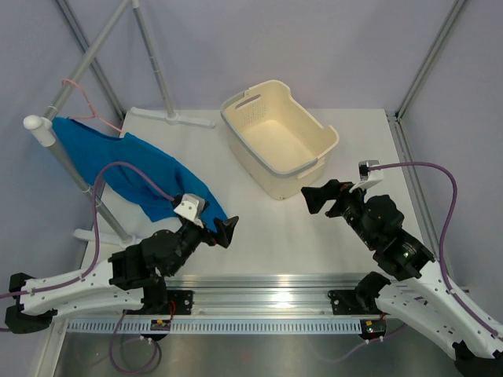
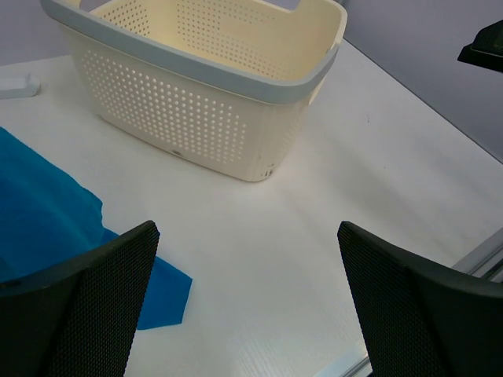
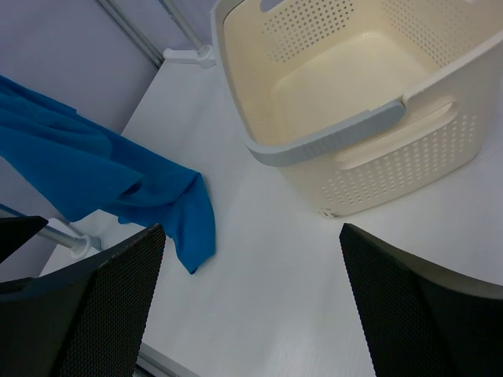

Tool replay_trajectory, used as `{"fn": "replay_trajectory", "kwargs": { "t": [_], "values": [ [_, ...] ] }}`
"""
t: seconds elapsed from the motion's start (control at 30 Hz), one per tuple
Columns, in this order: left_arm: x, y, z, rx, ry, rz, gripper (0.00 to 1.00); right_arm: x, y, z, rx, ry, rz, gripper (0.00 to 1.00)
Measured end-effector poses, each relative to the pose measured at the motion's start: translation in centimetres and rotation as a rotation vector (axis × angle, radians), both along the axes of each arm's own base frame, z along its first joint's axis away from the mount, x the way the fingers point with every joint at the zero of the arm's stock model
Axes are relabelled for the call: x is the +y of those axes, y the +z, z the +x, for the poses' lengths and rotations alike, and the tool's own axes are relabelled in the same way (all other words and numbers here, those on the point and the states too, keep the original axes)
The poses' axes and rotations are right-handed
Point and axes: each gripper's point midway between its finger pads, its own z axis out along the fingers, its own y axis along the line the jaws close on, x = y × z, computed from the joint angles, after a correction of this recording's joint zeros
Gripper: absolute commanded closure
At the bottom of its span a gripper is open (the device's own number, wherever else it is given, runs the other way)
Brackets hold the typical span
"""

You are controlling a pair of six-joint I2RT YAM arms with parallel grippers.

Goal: Remove the t-shirt from the hanger

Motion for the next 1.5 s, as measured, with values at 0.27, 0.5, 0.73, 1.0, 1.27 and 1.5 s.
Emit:
{"fn": "replay_trajectory", "kwargs": {
  "t": [0.27, 0.5, 0.73, 1.0, 1.27, 1.5],
  "values": [
    [0.2, 0.2, -0.1, 0.013, 0.005, -0.03, 0.01, -0.1, 0.1, 0.0, -0.001, -0.008, 0.002, 0.0],
    [0.2, 1.8, -0.4, 0.023, -0.005, -0.085, 0.01, -1.0, 0.3, 0.2, -0.011, -0.057, 0.02, 0.0],
    [1.2, 4.4, -0.7, 0.031, -0.001, -0.137, 0.01, -1.3, -0.2, 0.0, -0.011, -0.065, 0.023, 0.01],
    [3.0, 9.1, 2.3, 0.025, 0.273, -0.027, 0.01, -0.9, -0.2, 0.2, -0.011, -0.049, 0.025, 0.0],
    [8.3, 13.2, 4.4, -0.046, 0.589, -0.005, 0.02, 0.2, -1.1, 0.1, 0.018, 0.0, 0.008, 0.01],
    [14.3, 14.4, 6.8, -0.067, 0.875, 0.008, 0.02, 1.6, -2.2, 0.0, 0.056, 0.059, -0.013, 0.01]
  ]
}}
